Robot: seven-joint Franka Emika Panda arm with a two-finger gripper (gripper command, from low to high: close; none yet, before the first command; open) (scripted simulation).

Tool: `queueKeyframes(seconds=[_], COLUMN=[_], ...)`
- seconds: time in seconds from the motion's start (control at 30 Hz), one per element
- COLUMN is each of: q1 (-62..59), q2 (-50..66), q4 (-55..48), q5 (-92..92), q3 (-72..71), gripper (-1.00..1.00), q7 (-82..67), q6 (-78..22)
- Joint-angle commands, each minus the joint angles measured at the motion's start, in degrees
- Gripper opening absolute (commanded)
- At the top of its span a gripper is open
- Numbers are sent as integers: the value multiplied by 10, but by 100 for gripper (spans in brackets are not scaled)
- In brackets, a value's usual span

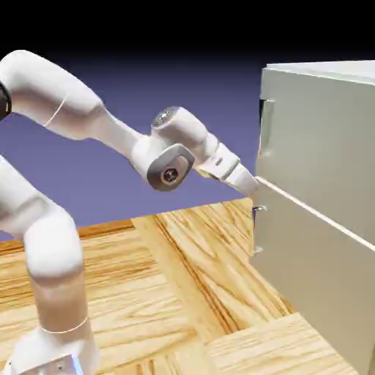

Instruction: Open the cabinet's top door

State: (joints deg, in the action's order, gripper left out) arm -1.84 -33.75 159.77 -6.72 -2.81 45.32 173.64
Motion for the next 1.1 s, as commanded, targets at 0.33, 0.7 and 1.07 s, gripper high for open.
queueKeyframes(seconds=[0.33,0.7,1.07], q1=[-103,-206,-309], q2=[-44,-89,-133], q4=[-50,-101,-151], q5=[-274,-548,-822], q3=[-114,-229,-343], gripper=[0,0,0], q7=[117,233,350], q6=[-15,-30,-45])
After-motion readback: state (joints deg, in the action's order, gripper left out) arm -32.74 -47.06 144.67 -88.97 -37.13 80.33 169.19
